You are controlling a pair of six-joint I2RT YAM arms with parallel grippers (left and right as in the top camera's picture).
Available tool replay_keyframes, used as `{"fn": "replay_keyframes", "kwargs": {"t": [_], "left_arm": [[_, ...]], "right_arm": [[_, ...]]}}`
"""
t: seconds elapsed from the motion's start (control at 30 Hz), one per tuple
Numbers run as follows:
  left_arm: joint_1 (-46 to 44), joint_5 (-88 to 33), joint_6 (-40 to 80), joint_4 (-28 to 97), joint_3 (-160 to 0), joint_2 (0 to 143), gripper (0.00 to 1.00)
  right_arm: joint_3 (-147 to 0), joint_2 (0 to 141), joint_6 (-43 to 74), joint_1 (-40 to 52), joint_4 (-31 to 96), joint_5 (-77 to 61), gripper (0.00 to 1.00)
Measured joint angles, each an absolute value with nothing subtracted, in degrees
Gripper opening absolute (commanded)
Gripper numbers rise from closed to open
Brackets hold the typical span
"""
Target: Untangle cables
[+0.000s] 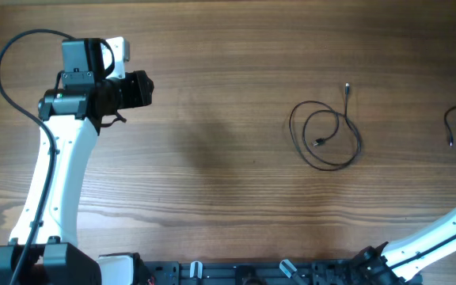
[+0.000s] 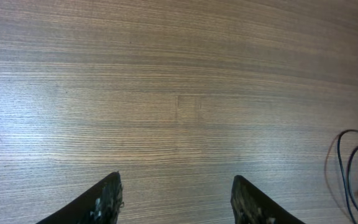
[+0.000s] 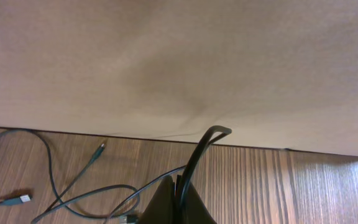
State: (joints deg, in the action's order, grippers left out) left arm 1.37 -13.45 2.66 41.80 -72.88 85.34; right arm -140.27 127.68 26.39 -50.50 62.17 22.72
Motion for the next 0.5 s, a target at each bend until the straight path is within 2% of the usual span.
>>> {"fn": "replay_keyframes", "kwargs": {"t": [0.5], "left_arm": [[1.3, -13.4, 2.7, 41.8, -72.9, 85.3, 0.58]], "right_arm": [[-140.3, 129.2, 27.4, -50.0, 69.5, 20.8, 0.04]]}}
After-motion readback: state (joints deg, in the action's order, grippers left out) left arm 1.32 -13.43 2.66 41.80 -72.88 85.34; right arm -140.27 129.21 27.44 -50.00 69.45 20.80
